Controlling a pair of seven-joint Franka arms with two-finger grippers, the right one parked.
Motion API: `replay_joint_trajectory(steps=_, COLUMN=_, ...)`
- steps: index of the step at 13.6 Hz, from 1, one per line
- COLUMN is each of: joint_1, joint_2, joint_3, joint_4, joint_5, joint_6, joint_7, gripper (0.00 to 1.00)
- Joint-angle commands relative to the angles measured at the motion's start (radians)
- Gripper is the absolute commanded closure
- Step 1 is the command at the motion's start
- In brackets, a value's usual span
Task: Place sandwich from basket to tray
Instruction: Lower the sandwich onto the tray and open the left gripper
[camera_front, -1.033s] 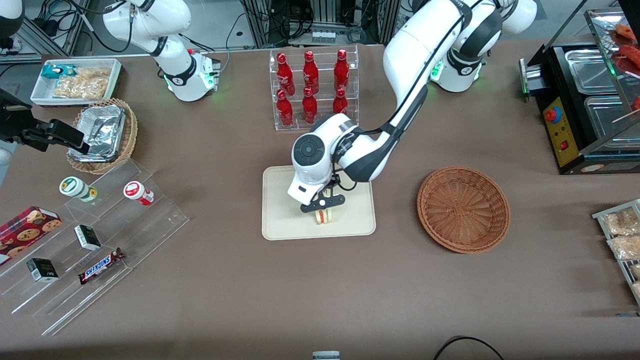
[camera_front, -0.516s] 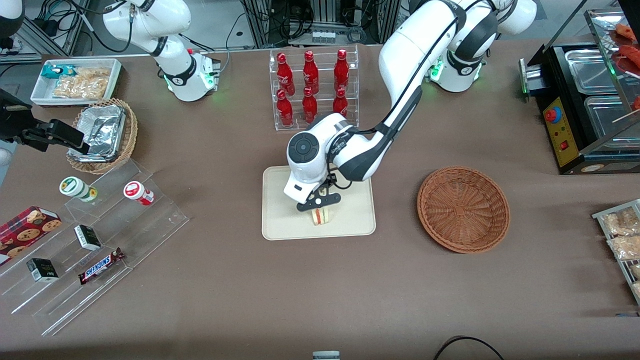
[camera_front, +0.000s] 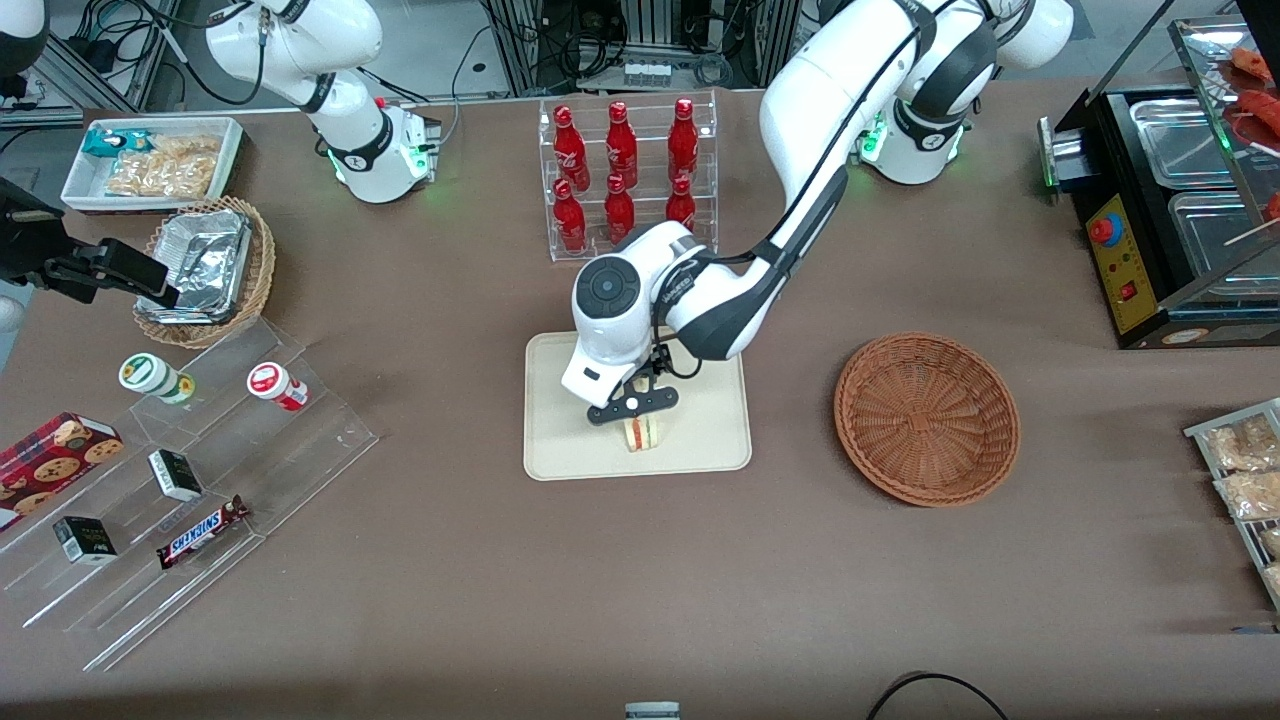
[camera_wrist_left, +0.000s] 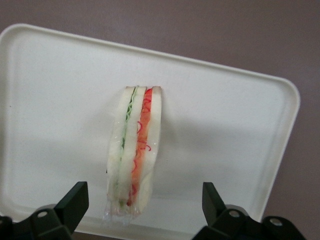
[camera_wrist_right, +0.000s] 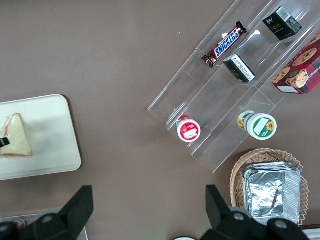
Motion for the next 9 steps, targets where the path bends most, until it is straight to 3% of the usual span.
replay_joint_trajectory(steps=1, joint_1=-0.001, joint_2=-0.065, joint_3=0.013, joint_4=-0.013, joint_5=0.017, joint_6=-0.06, joint_7=-0.012, gripper=0.0)
replay_joint_trajectory(steps=9, joint_1=0.131, joint_2=-0.223, joint_3=0.013, joint_4=-0.114, joint_5=0.006, joint_6=-0.222, joint_7=0.145, gripper=0.0)
